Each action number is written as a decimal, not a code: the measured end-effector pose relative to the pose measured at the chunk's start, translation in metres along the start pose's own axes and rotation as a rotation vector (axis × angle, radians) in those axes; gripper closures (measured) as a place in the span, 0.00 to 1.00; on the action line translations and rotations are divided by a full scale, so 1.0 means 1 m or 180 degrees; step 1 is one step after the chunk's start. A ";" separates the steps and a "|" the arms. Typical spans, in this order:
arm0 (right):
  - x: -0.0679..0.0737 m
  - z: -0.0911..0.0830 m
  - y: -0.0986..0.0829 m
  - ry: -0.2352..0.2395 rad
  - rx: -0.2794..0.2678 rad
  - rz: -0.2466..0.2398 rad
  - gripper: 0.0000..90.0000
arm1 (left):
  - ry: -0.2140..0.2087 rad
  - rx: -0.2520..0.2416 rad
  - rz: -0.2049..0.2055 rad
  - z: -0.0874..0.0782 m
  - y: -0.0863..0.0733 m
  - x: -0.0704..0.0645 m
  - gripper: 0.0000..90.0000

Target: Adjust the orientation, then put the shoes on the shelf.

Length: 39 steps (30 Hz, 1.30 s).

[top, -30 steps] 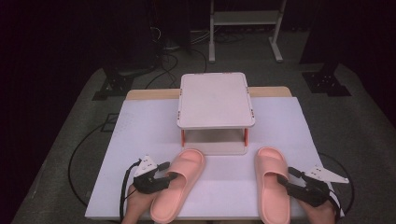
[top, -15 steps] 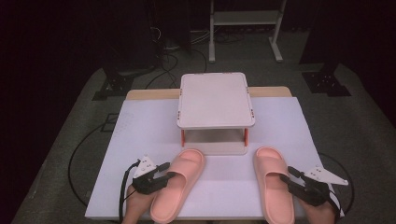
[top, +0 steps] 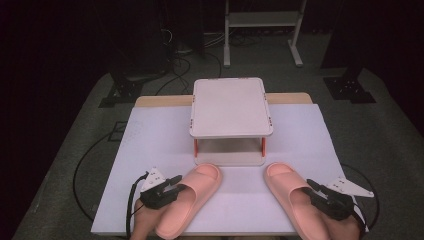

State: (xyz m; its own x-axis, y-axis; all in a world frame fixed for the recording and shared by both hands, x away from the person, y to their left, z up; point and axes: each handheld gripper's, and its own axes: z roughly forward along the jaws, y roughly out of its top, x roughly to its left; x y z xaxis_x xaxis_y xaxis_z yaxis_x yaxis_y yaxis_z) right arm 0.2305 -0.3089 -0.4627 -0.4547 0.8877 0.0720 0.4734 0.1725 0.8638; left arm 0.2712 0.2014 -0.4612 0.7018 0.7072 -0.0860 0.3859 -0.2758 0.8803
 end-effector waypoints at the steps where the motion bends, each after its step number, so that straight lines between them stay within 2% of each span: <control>1: 0.000 0.000 0.000 0.0000 0.0003 -0.0006 0.76 | 0.0001 0.0005 0.0003 0.000 0.000 0.000 0.74; 8: 0.004 -0.001 0.002 0.0055 0.0022 -0.0043 0.81 | -0.0034 -0.0027 -0.0011 -0.002 0.001 -0.001 0.78; 14: 0.007 -0.002 0.005 0.0129 -0.0036 -0.0038 0.85 | -0.0078 -0.0089 -0.0070 -0.006 0.003 0.001 0.81; 21: 0.009 -0.007 0.009 0.0126 -0.0116 -0.0034 0.86 | -0.0100 -0.0200 -0.0135 -0.013 0.007 0.000 0.82; 39: 0.020 -0.011 0.019 0.0221 -0.0217 -0.0077 0.86 | -0.0129 -0.0294 -0.0159 -0.018 0.013 0.000 0.82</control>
State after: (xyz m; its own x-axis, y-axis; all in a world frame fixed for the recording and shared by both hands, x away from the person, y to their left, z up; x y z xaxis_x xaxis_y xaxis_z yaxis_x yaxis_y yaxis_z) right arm 0.2218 -0.2924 -0.4388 -0.5177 0.8515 0.0830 0.4102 0.1619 0.8975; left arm 0.2651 0.2093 -0.4416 0.7074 0.6911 -0.1481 0.3656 -0.1784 0.9135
